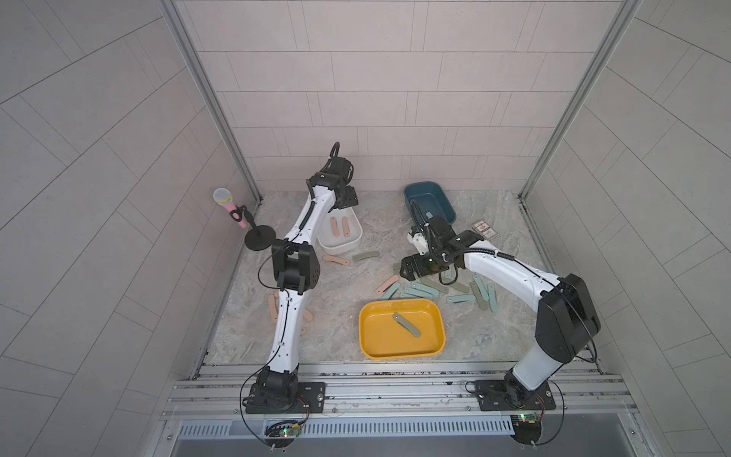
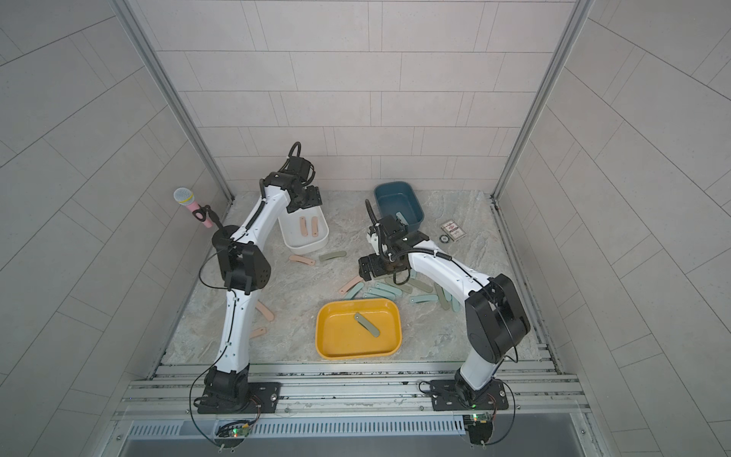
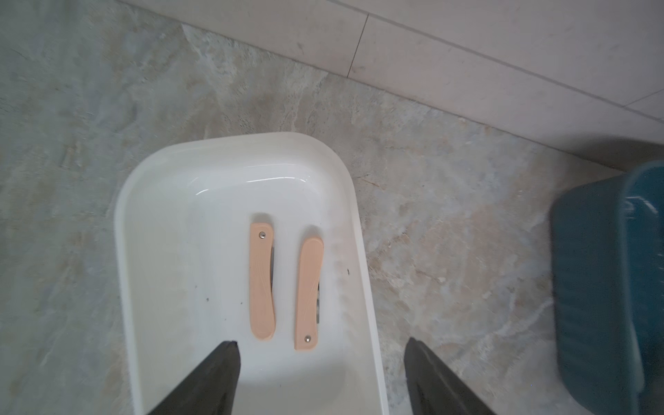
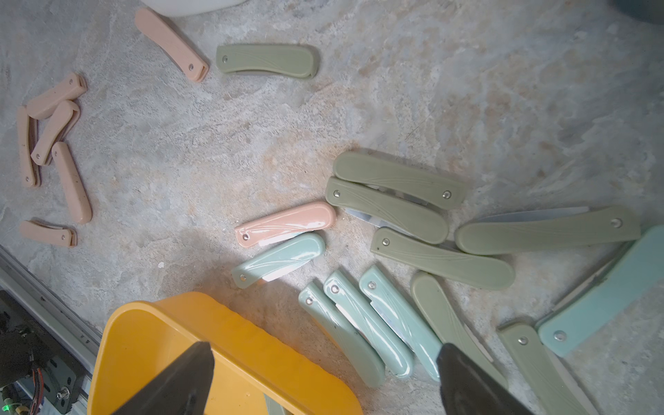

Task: Place the fruit knives into the storage box by color
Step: Place the fruit knife in the storage box, then pick up the fruit knife from the center of the board.

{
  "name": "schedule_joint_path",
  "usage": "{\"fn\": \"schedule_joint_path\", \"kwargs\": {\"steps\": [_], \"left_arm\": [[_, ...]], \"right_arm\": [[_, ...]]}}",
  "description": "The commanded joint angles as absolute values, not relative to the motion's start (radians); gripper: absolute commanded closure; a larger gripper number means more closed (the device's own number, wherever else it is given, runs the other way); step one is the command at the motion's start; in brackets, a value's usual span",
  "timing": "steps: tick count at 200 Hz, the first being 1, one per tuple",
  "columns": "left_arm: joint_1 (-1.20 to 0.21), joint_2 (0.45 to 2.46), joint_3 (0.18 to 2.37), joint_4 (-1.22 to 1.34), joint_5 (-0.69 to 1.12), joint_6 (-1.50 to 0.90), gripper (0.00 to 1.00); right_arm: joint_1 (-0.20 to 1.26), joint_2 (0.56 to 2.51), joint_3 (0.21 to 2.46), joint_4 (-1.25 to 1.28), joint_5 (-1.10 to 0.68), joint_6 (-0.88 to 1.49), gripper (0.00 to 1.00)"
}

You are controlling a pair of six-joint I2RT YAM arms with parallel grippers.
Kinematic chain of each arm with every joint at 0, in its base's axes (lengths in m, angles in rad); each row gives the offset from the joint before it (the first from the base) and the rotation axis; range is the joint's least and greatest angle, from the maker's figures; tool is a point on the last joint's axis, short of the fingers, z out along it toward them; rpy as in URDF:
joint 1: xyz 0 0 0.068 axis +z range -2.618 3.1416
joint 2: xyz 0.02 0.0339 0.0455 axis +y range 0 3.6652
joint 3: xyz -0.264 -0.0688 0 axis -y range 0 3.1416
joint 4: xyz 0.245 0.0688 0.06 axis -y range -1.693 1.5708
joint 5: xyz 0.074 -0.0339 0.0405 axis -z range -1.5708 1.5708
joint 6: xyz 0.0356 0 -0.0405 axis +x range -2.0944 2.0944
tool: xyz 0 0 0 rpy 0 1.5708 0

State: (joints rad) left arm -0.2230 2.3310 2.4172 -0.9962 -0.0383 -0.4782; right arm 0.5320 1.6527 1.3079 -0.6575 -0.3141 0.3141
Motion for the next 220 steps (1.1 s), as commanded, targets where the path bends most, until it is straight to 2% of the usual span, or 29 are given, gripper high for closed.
{"fn": "schedule_joint_path", "kwargs": {"steps": [1,47,84,130,220], "left_arm": [[-0.228,2.094,2.222,-1.042,-0.031,-0.478,0.2],[-0.199,1.679,1.537,-0.955,-0.085,-0.523,0.19],[-0.092,1.522,1.169,-0.897,-0.005,-0.568,0.19],[-0.054,1.457,0.941,-0.836,0.066,-0.606,0.21],[-0.04,1.467,0.777,-0.752,0.115,-0.65,0.36]], "right_arm": [[0.548,1.584,1.28,-0.673,-0.29,0.305,0.0],[0.612,1.523,1.197,-0.645,-0.269,0.327,0.0],[0.7,1.536,1.186,-0.638,-0.232,0.339,0.0],[0.748,1.54,1.162,-0.626,-0.212,0.353,0.0],[0.756,1.575,1.181,-0.636,-0.219,0.348,0.0]]}}
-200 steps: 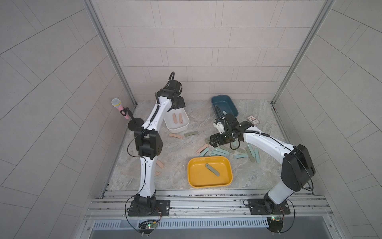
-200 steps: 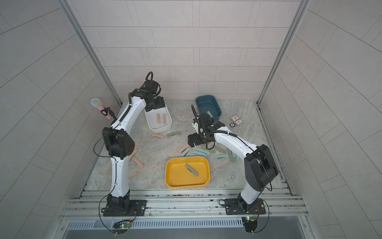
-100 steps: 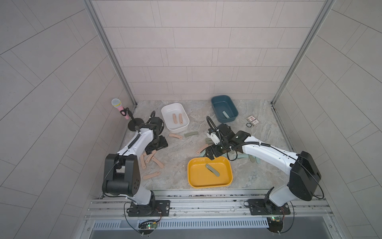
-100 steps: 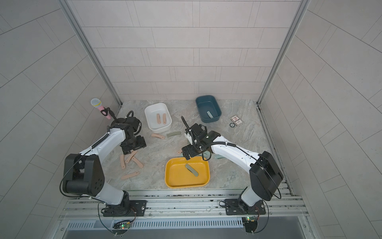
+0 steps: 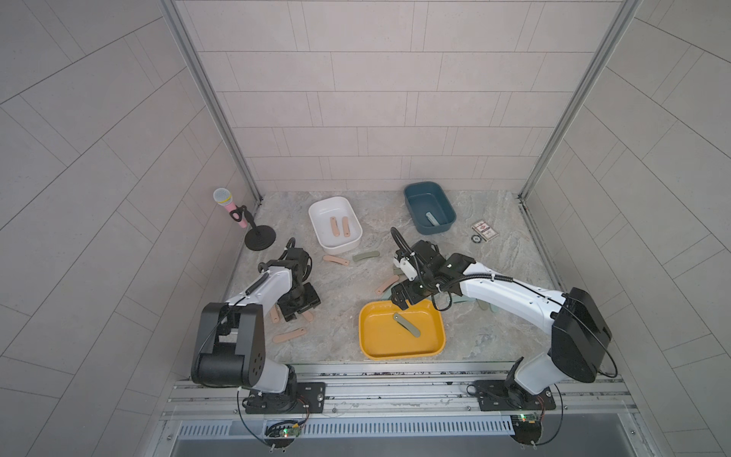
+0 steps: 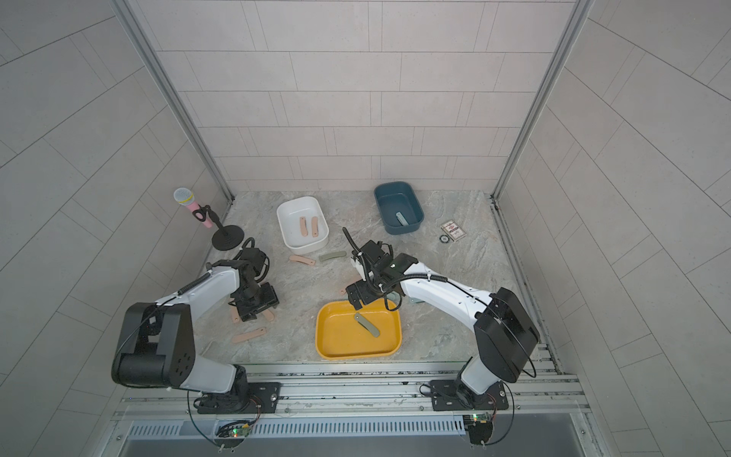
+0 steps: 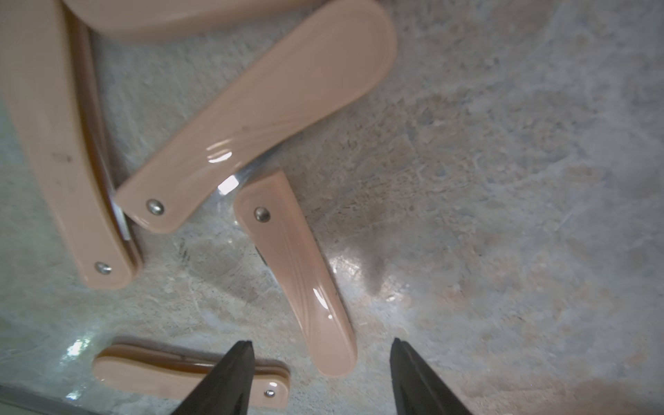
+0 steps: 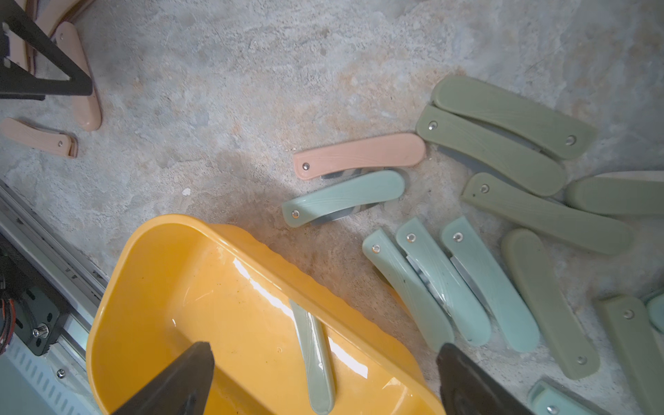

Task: Place the fruit knives into the storage box by color
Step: Pick up the fruit knife from the center of the board.

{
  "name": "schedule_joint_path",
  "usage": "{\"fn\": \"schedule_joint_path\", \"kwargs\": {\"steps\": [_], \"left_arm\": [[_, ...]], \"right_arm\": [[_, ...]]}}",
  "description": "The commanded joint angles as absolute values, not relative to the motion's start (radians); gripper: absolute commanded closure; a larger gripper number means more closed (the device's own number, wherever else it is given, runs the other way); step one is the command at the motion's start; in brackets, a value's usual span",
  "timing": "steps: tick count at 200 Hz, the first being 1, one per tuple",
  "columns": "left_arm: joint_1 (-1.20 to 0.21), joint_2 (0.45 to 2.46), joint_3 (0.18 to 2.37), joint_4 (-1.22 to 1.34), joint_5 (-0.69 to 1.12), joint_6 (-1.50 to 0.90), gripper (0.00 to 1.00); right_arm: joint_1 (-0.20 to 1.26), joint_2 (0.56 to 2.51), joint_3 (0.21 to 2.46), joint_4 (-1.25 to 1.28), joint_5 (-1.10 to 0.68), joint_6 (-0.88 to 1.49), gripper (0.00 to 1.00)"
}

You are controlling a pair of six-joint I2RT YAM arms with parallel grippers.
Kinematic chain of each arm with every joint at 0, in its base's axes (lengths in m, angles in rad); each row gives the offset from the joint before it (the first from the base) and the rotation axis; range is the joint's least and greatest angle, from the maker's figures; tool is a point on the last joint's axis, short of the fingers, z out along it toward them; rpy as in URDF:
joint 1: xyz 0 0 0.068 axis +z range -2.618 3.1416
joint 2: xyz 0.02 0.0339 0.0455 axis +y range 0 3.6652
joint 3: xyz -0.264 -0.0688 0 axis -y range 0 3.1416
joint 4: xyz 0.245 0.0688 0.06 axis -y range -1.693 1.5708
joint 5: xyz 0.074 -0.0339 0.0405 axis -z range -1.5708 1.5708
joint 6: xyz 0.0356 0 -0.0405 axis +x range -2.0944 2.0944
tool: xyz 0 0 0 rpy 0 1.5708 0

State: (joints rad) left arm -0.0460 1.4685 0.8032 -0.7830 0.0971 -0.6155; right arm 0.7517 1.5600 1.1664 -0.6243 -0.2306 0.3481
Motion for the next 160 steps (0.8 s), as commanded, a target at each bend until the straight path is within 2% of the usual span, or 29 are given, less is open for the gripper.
{"fn": "schedule_joint_path", "kwargs": {"steps": [1,24,47,105,133,160], "left_arm": [[-0.04,1.468,0.776,-0.75,0.115,-0.649,0.36],[-0.039,1.507,0.766,-0.724,0.125,-0.653,0.44],[-0.04,1.529,0.757,-0.702,0.145,-0.655,0.59],[-0.04,1.476,0.805,-0.753,0.163,-0.613,0.84],[-0.049,1.441,0.963,-0.824,0.161,-0.523,0.88],[-0.075,1.544,1.189,-0.894,0.156,-0.462,0.88]], "right_arm": [[0.756,1.575,1.181,-0.635,-0.22,0.348,0.0],[0.755,1.581,1.186,-0.639,-0.225,0.349,0.0],[0.756,1.579,1.187,-0.642,-0.222,0.349,0.0],[0.755,1.594,1.208,-0.64,-0.211,0.351,0.0],[0.744,1.616,1.242,-0.625,-0.213,0.352,0.0],[0.717,1.666,1.304,-0.625,-0.224,0.341,0.0]]}}
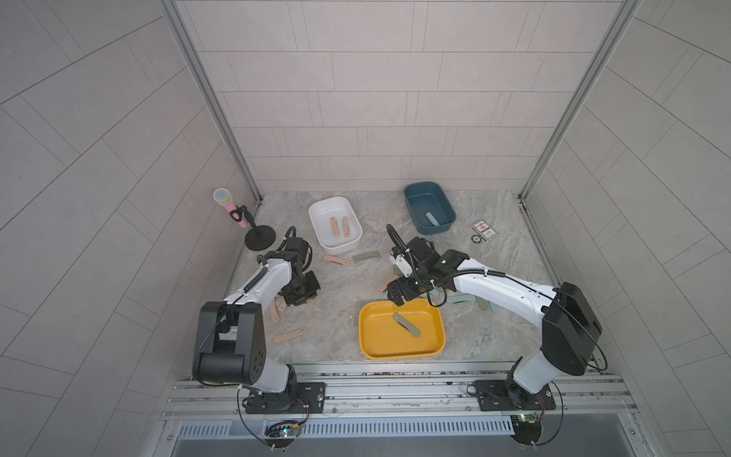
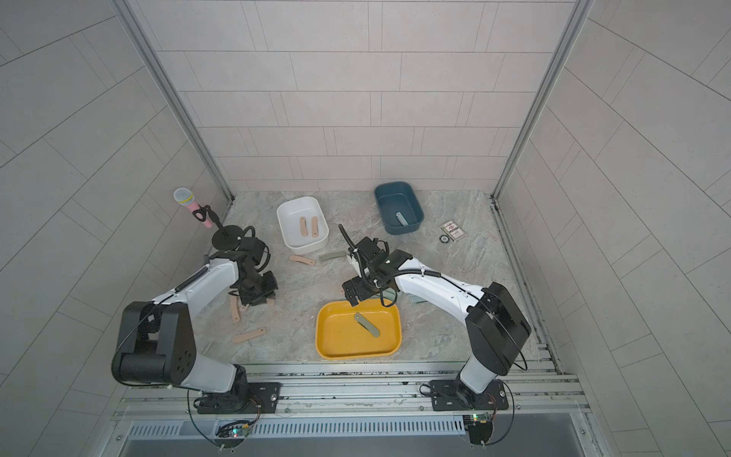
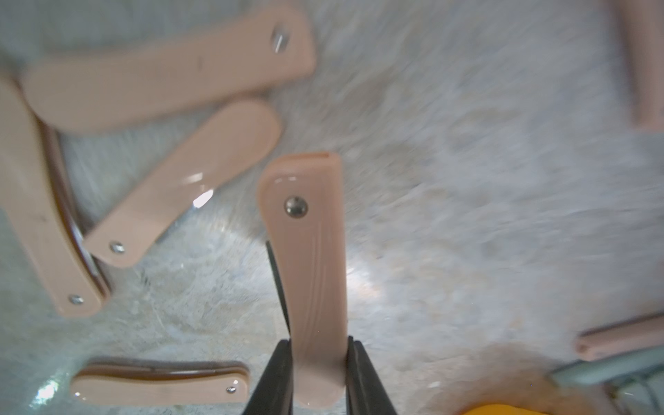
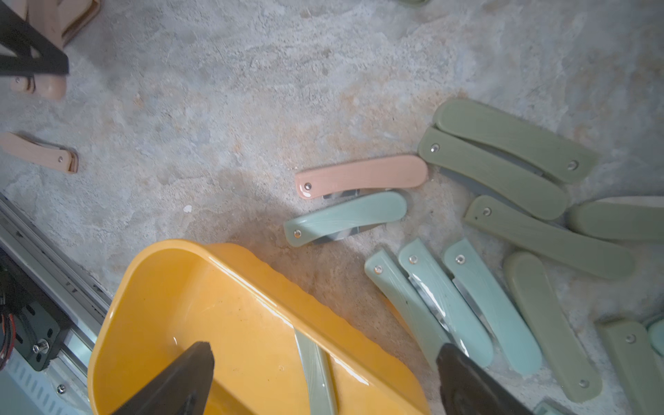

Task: Place the fruit knives into the storage box by color
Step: Pick up the fruit knife from the center of the board, then place the fruit knife in the storage box.

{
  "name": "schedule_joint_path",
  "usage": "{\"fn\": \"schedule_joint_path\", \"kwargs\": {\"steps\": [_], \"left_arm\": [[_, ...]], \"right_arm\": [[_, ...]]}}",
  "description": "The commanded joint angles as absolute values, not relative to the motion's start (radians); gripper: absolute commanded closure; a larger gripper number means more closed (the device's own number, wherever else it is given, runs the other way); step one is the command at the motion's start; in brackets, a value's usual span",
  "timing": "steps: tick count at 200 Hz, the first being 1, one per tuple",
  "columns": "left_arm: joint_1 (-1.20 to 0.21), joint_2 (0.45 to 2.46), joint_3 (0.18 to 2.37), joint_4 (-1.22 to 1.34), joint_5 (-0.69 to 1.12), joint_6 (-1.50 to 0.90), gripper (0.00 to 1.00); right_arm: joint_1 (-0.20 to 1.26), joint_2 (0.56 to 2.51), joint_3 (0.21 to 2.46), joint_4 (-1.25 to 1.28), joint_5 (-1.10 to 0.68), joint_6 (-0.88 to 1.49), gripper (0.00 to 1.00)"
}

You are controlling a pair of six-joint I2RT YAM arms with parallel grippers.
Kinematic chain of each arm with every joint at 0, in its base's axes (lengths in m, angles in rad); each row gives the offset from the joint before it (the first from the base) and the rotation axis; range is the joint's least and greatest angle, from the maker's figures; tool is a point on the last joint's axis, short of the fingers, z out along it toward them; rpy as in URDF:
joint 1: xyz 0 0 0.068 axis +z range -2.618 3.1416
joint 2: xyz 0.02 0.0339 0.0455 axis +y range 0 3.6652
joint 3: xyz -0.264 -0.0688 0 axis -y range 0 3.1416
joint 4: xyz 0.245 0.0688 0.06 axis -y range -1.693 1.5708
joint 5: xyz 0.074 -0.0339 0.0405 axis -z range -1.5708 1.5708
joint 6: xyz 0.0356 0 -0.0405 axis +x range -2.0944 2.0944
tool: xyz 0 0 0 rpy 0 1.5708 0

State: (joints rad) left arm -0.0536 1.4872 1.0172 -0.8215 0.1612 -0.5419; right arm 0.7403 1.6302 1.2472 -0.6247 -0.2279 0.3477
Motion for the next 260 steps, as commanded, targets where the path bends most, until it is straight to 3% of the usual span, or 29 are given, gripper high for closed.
{"fn": "schedule_joint_path", "kwargs": {"steps": [1,79,166,198,260], "left_arm": [[-0.075,1.55,1.198,-0.896,0.157,-0.461,0.88],[-0.206,2.066,1.875,-1.042,0.141,-0.394,0.91],[-0.23,2.426,2.317,-1.086,0.067,-0.426,0.92],[-0.222,2.492,2.388,-1.082,-0.018,-0.41,0.9],[-0.218,2.545,2.376,-1.073,0.003,-0.413,0.89]], "right_arm": [[0.715,1.667,1.307,-0.626,-0.225,0.342,0.0],[0.61,1.78,1.455,-0.666,-0.277,0.295,0.0],[0.568,1.758,1.445,-0.7,-0.297,0.268,0.0],[0.559,1.735,1.411,-0.679,-0.314,0.283,0.0],[0.501,1.689,1.382,-0.685,-0.309,0.293,0.0]]}}
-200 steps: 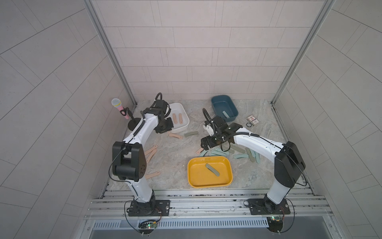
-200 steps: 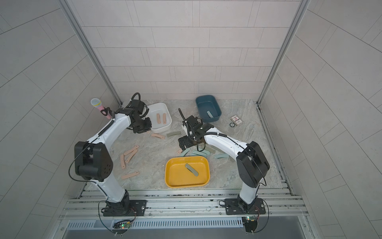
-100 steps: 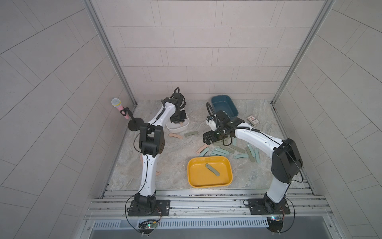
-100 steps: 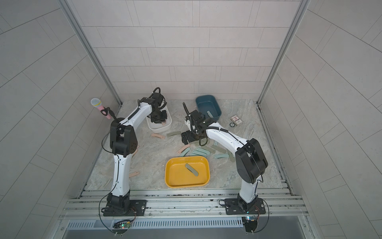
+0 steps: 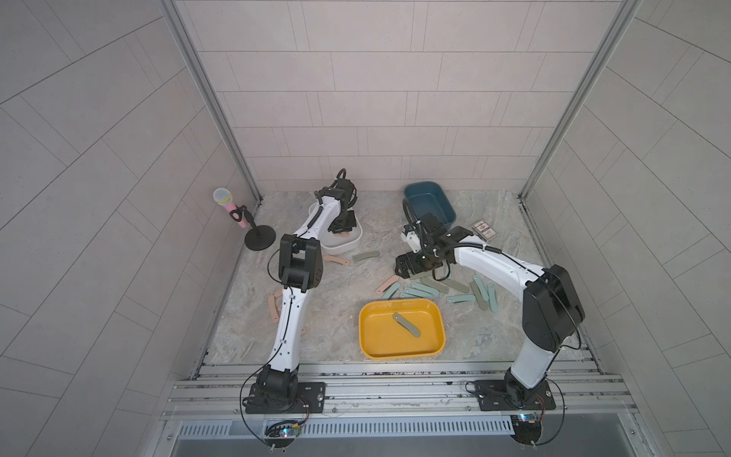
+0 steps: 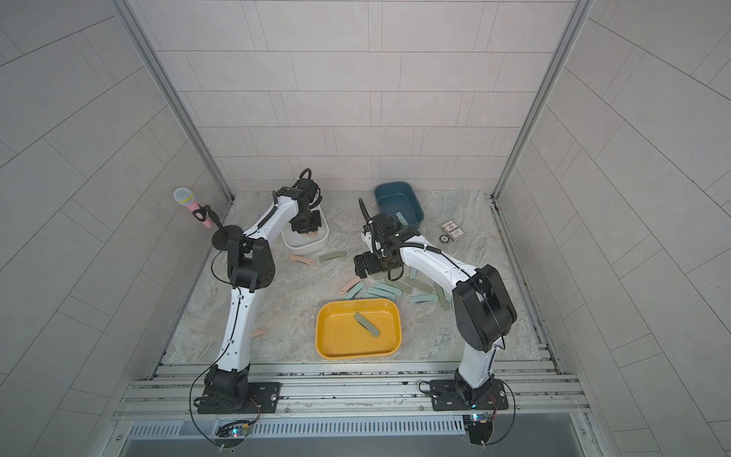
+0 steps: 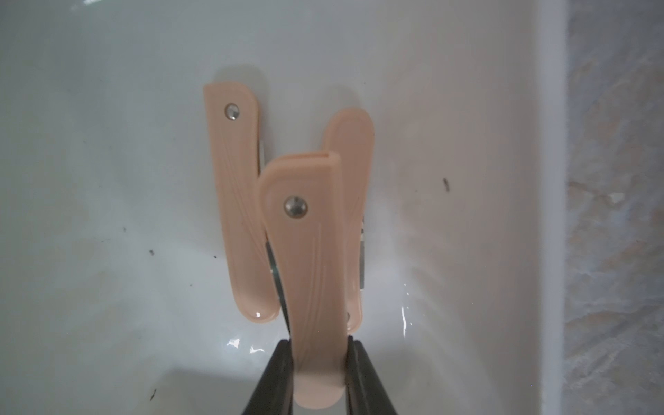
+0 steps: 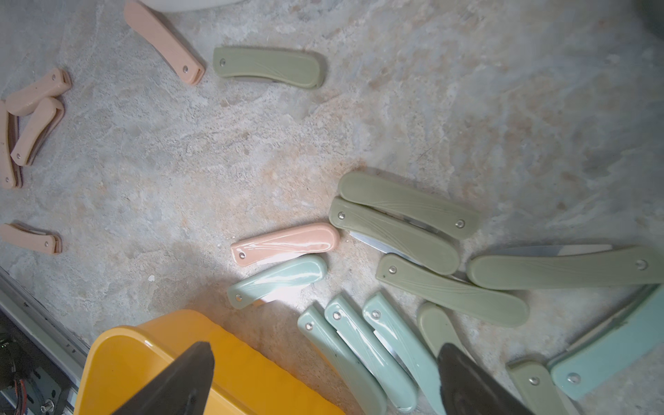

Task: Place the fruit knives into the storage box by color
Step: Place the fruit knife in the storage box.

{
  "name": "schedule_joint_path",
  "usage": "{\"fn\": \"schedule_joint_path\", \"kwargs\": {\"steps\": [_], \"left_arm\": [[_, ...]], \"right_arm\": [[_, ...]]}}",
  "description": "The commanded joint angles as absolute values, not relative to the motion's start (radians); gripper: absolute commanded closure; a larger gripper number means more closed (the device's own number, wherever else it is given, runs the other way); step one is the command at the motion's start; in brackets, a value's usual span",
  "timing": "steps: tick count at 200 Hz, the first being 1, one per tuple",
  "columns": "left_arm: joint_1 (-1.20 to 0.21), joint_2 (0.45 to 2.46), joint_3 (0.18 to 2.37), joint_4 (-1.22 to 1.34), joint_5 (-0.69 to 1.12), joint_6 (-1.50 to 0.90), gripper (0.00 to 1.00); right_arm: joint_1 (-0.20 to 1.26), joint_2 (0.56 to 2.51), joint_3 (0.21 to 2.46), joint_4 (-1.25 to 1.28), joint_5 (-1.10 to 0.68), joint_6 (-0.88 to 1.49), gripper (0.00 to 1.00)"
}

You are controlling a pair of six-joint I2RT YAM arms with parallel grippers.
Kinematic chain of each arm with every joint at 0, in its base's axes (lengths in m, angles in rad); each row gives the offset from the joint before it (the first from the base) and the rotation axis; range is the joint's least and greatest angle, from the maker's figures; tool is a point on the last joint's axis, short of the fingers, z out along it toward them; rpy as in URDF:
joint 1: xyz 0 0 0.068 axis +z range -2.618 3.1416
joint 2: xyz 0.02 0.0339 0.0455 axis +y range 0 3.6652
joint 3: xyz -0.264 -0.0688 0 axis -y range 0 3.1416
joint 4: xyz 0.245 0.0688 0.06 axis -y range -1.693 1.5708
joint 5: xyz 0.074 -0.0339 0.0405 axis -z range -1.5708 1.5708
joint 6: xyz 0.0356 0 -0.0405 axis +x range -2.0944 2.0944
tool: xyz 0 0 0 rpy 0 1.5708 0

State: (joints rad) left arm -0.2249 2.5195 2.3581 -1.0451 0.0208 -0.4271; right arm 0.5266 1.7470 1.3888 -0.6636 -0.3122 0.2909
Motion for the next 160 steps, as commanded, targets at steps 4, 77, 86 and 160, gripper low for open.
{"fn": "schedule_joint_path", "kwargs": {"steps": [4,77,86,160], "left_arm": [[-0.219,2.546,2.376,-1.075,0.005,-0.414,0.88],[-0.221,2.472,2.372,-1.11,0.025,-0.396,0.51],[-0.224,2.446,2.361,-1.111,0.039,-0.396,0.44],[-0.28,2.032,1.862,-0.963,0.2,-0.455,0.05]], "right_arm": [[0.497,1.686,1.38,-0.687,-0.305,0.293,0.0],[0.441,1.709,1.383,-0.684,-0.274,0.299,0.09],[0.441,1.724,1.391,-0.68,-0.27,0.299,0.11],[0.446,1.815,1.419,-0.651,-0.219,0.196,0.34]]}}
